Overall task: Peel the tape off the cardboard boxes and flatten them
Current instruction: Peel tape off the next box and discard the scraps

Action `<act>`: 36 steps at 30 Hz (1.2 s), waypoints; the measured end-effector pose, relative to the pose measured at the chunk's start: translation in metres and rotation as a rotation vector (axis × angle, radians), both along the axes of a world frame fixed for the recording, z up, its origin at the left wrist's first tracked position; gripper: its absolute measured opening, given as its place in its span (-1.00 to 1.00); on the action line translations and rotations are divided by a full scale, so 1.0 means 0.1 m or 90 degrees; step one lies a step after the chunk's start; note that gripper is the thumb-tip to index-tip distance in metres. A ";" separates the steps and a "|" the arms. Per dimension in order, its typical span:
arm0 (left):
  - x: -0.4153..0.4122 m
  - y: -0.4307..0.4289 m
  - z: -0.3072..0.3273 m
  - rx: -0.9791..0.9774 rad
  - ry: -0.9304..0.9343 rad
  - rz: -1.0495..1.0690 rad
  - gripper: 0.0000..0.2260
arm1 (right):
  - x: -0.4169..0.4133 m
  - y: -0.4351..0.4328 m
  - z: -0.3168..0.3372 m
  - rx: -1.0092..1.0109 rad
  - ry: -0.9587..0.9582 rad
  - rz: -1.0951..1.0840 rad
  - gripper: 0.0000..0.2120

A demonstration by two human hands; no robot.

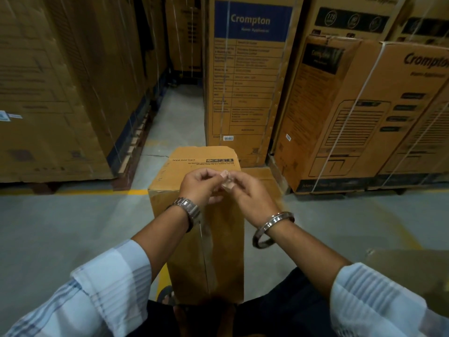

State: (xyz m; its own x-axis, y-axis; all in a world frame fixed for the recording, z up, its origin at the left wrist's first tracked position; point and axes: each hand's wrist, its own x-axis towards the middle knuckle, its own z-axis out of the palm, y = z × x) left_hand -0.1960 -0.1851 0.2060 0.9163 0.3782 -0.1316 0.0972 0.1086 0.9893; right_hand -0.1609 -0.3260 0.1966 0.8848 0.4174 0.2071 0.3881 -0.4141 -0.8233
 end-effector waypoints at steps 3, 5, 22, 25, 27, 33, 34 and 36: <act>0.00 0.02 0.04 -0.134 0.046 -0.033 -0.87 | -0.05 -0.03 0.00 0.119 0.034 -0.029 -0.63; -0.02 -0.02 0.03 -0.177 0.052 -0.039 -0.78 | -0.02 -0.06 0.05 0.233 0.071 -0.083 -0.70; 0.00 -0.23 0.06 -0.025 -0.018 -0.029 -0.91 | -0.02 -0.28 0.05 0.240 0.072 0.050 -0.76; -0.01 -0.28 0.00 0.170 -0.089 -0.054 -0.93 | 0.03 -0.32 0.07 0.207 0.008 -0.059 -0.89; -0.04 -0.30 -0.02 0.222 -0.122 -0.082 -0.87 | 0.09 -0.34 0.10 0.175 -0.011 -0.109 -0.86; 0.06 -0.33 0.06 -0.013 -0.010 -0.067 -0.85 | 0.09 -0.42 0.16 0.016 -0.051 -0.016 -0.82; 0.10 -0.33 0.08 -0.058 0.008 -0.062 -0.86 | 0.07 -0.46 0.19 0.110 0.058 0.001 -0.81; 0.15 -0.33 0.09 -0.135 0.032 -0.074 -0.84 | 0.10 -0.59 0.20 0.301 0.231 -0.010 -0.64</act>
